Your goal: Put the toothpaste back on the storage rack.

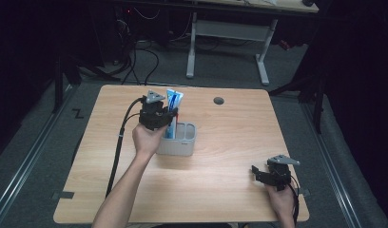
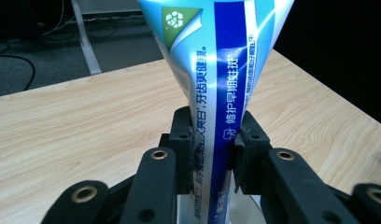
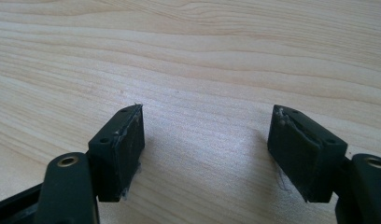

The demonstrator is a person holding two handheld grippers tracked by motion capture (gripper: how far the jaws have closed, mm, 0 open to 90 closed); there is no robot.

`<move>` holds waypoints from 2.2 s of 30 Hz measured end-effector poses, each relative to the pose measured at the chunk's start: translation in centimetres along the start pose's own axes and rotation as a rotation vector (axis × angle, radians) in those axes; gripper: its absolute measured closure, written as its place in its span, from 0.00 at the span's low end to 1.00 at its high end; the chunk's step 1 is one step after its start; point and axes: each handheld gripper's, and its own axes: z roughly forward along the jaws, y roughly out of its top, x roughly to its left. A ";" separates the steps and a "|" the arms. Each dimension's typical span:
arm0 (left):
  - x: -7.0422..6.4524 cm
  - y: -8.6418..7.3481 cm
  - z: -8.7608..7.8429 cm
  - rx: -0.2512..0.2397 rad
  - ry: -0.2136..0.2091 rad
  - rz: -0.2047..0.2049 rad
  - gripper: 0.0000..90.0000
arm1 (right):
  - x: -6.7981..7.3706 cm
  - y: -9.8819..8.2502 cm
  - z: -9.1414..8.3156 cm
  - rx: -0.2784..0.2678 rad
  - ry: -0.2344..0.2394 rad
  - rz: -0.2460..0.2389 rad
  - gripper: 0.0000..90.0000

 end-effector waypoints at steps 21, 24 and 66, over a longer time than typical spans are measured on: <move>-0.3 -1.2 0.3 0.033 0.002 0.010 0.81 | -0.1 0.0 0.0 -0.001 0.000 -0.003 0.31; -0.2 -1.6 0.4 0.038 0.006 0.003 0.81 | -0.1 0.0 0.0 -0.001 0.001 -0.003 0.31; 0.4 -4.5 -0.3 0.074 0.035 -0.018 0.80 | -0.1 0.0 0.0 -0.001 -0.001 -0.004 0.30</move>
